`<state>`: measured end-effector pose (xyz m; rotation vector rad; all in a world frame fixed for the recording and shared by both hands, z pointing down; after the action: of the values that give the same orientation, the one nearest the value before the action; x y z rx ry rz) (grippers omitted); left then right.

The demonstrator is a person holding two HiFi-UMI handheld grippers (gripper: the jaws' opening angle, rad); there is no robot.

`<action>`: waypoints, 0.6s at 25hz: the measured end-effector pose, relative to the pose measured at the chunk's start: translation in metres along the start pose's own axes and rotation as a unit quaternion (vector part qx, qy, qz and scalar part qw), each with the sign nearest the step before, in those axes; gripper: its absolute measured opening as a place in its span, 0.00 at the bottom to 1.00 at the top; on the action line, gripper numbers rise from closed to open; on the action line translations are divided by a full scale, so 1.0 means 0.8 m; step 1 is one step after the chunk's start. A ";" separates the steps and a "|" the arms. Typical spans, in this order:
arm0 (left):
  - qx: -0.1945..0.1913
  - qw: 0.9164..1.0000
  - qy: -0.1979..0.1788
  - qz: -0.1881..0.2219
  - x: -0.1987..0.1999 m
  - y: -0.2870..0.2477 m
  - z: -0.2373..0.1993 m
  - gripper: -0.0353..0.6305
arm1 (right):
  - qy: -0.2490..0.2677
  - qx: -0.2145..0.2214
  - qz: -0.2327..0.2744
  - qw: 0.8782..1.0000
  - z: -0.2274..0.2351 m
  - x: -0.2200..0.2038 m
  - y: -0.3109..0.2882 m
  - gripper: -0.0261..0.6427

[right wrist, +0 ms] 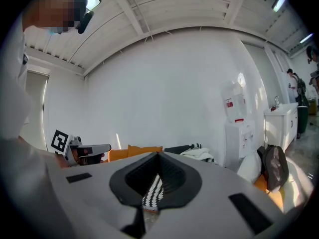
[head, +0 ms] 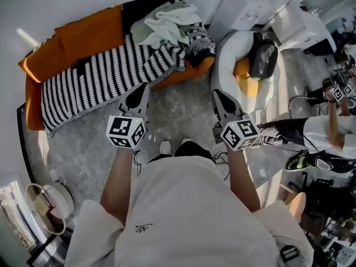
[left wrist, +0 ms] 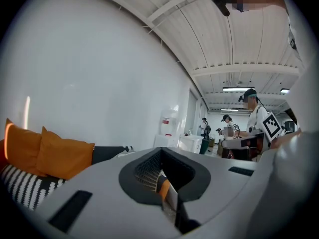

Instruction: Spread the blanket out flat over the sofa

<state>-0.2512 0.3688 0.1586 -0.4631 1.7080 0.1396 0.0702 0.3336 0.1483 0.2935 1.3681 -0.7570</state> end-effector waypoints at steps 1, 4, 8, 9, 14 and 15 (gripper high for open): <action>0.002 1.000 0.000 0.002 0.001 -0.003 -0.004 0.08 | 0.000 0.001 0.002 1.000 0.001 0.001 -0.004 0.07; 0.009 1.000 0.001 0.007 0.004 -0.012 -0.012 0.08 | 0.001 0.003 -0.001 1.000 0.007 0.006 -0.016 0.07; 0.016 1.000 0.003 0.009 0.007 -0.018 -0.023 0.08 | 0.006 0.012 -0.010 1.000 0.007 0.010 -0.036 0.07; 0.018 1.000 0.005 0.009 0.006 -0.019 -0.025 0.08 | 0.007 0.017 -0.012 1.000 0.006 0.010 -0.042 0.07; 0.025 1.000 0.014 -0.001 0.001 -0.030 -0.034 0.08 | 0.001 0.042 -0.021 0.999 0.008 0.012 -0.065 0.08; 0.025 1.000 0.015 -0.003 0.001 -0.036 -0.036 0.08 | 0.001 0.044 -0.022 0.999 0.012 0.013 -0.072 0.08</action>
<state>-0.2669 0.3328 0.1685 -0.4342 1.7353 0.0858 0.0414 0.2823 0.1537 0.3338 1.3484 -0.8550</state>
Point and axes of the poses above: the fingertips, and each gripper's own axes: y backward along the fingers, z to its right, x out of its top, the point moved 10 cm from there along y, backward along the fingers, and after that the axes turned 1 degree about -z, right-handed, at the moved point
